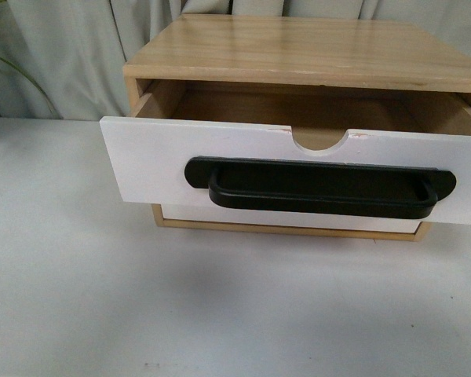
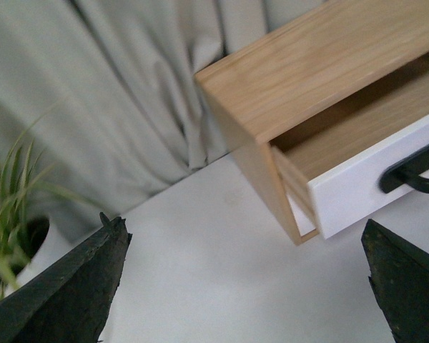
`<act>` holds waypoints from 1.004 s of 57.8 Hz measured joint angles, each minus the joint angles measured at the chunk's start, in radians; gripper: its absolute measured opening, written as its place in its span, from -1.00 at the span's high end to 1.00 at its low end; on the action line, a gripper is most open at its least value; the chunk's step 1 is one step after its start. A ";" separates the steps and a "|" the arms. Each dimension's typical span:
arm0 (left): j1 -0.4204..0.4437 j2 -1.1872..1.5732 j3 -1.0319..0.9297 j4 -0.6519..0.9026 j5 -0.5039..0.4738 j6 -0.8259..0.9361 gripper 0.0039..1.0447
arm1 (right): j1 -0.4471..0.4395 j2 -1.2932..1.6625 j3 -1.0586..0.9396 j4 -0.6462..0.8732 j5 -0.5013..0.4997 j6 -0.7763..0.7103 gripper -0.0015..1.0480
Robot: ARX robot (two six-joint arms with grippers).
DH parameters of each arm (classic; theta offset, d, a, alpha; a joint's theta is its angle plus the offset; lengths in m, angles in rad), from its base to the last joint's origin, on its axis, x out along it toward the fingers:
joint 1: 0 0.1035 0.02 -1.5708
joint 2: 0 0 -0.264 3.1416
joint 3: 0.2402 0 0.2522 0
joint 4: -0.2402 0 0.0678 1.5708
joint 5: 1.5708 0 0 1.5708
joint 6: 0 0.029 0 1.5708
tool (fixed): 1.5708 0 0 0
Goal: Pull drawer
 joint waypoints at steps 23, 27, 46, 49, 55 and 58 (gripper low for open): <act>0.370 -0.279 -0.147 -0.121 0.050 -0.341 -0.88 | -0.057 -0.210 -0.096 -0.068 0.150 0.264 -0.82; 0.380 -0.304 -0.160 -0.103 0.075 -0.372 -0.79 | -0.060 -0.214 -0.097 -0.066 0.151 0.290 -0.80; 0.205 -0.463 -0.275 -0.080 -0.096 -0.450 0.48 | -0.063 -0.285 -0.208 -0.021 0.151 0.368 0.44; 0.186 -0.470 -0.282 -0.081 -0.116 -0.451 0.64 | -0.063 -0.293 -0.216 -0.019 0.152 0.368 0.61; 0.053 -0.493 -0.297 -0.083 -0.254 -0.460 0.92 | -0.063 -0.308 -0.238 -0.014 0.153 0.368 0.98; 0.034 -0.498 -0.303 -0.083 -0.253 -0.461 0.93 | -0.063 -0.314 -0.247 -0.011 0.154 0.370 0.97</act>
